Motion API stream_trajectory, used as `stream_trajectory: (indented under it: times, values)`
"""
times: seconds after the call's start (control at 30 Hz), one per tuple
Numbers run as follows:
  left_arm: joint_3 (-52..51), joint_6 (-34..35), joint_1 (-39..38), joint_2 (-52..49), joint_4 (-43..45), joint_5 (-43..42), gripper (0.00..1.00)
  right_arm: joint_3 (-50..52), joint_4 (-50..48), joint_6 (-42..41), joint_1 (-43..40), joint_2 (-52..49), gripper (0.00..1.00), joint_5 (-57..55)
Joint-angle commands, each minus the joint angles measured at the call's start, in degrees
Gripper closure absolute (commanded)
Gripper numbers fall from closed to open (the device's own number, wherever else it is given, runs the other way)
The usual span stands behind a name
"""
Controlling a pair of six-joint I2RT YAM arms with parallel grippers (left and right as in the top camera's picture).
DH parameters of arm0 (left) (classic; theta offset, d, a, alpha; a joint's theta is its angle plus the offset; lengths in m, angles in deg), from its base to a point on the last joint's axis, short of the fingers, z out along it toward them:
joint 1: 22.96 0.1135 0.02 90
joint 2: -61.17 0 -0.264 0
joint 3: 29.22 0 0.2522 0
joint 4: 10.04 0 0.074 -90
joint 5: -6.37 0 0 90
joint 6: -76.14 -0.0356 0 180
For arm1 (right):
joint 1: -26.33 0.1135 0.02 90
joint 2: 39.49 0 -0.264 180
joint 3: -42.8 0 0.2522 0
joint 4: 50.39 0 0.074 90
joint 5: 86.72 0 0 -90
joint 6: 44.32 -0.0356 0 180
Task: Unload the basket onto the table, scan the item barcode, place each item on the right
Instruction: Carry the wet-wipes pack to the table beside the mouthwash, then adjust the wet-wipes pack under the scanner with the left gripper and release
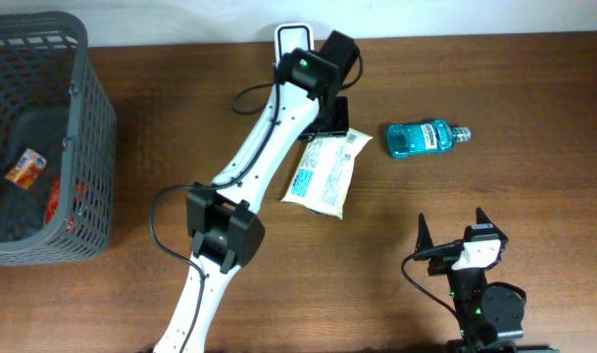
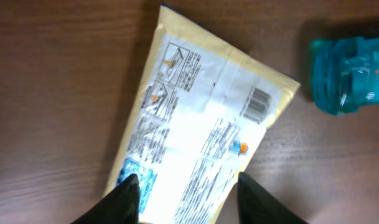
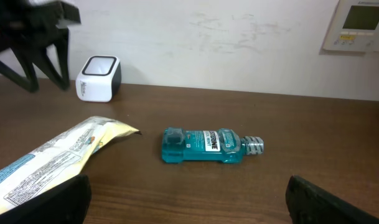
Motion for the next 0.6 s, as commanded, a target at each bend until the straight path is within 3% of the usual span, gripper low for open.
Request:
stream_trajectory:
  times: [0.0, 0.03, 0.1, 0.13, 0.2, 0.4, 0.57]
  values:
    - [8.35, -6.58, 2.49, -0.15, -6.88, 0.24, 0.63, 0.52, 0.15, 0.37, -0.37, 0.42, 0.02, -0.50]
    - [8.83, -8.94, 3.23, -0.15, -10.36, 0.26, 0.69, 0.52, 0.15, 0.37, -0.37, 0.42, 0.02, -0.50]
    - [6.16, -14.75, 3.65, -0.48, -13.05, -2.05, 0.97, 0.52, 0.15, 0.37, -0.37, 0.42, 0.02, -0.50]
    - [3.48, -15.41, 3.26, -0.68, -13.03, -3.96, 1.00, 0.52, 0.15, 0.37, -0.37, 0.42, 0.02, -0.50]
    - [-3.78, -15.41, 1.88, -1.05, -12.04, -4.39, 1.00, 0.52, 0.15, 0.37, -0.37, 0.42, 0.02, -0.50]
    - [-19.47, -13.33, -0.48, -1.05, 2.56, -9.90, 1.00, 0.52, 0.15, 0.37, -0.37, 0.42, 0.02, -0.50]
    - [-23.34, -4.39, -2.10, -1.05, 15.17, -13.92, 1.00, 0.52, 0.15, 0.37, -0.37, 0.42, 0.01, -0.50]
